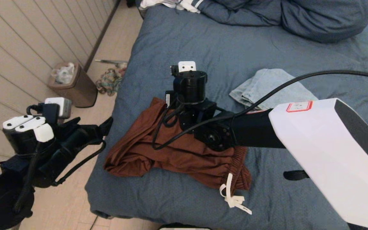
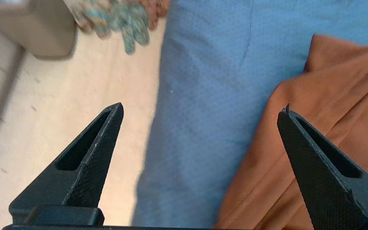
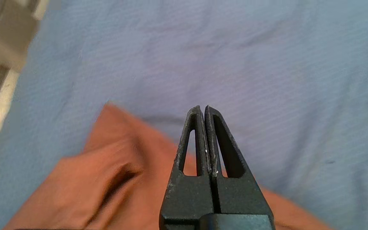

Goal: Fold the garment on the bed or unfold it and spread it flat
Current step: Unford the brown shorts

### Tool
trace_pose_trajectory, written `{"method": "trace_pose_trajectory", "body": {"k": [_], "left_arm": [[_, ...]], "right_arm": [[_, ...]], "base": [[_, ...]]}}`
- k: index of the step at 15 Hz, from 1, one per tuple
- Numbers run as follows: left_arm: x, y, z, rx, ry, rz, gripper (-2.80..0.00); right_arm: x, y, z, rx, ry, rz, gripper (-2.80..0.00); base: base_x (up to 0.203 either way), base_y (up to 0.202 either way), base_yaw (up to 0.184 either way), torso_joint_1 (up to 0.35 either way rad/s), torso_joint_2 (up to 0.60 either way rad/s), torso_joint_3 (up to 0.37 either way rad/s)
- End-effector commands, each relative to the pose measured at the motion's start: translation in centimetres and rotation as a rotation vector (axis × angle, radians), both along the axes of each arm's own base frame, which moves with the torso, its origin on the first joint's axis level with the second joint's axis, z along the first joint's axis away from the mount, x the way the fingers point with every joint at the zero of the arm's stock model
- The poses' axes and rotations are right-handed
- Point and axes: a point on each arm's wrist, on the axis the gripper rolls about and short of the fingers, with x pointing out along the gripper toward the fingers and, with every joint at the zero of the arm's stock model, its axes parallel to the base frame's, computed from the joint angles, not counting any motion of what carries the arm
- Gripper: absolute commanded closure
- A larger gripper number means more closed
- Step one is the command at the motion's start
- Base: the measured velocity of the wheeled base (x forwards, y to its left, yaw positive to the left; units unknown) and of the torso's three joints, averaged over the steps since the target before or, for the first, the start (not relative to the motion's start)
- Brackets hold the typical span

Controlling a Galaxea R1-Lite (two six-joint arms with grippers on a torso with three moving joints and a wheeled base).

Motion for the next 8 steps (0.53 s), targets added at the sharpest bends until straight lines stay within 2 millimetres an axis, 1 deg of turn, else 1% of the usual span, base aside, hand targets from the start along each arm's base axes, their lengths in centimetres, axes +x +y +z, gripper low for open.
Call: {"method": "trace_pose_trajectory", "body": {"k": [1,3,5,7,8], "left_arm": [[0.5,-0.9,1.8,-0.032,0.06,-0.025,-2.8],[0.4,-2.5,2.2,-0.044,0.108,-0.083,-2.8],[-0.6,-4.6,1.8,-0.034,0.134,-0.162,-2.8],[-1.7,-6.9,1.0,-0.006,0.187,-0.245,-2.8],[-1.4,-7.6,1.4,-0.002,0.193,-0.262,-2.8]], "right_arm": [[-0.4,-2.4,2.3,0.027,-0.02,-0.033,0.0],[-0.4,-3.5,2.5,0.022,-0.013,-0.049,0.0],[-0.7,-3.8,2.9,0.033,-0.016,-0.049,0.0],[-1.3,-4.6,4.1,0.06,-0.033,-0.054,0.0],[-1.5,-5.5,4.8,0.07,-0.038,-0.066,0.0]], "base": [[0.0,0.0,0.0,0.0,0.0,0.0],[0.0,0.0,0.0,0.0,0.0,0.0],[0.0,0.0,0.0,0.0,0.0,0.0],[0.0,0.0,0.0,0.0,0.0,0.0],[0.0,0.0,0.0,0.0,0.0,0.0]]}}
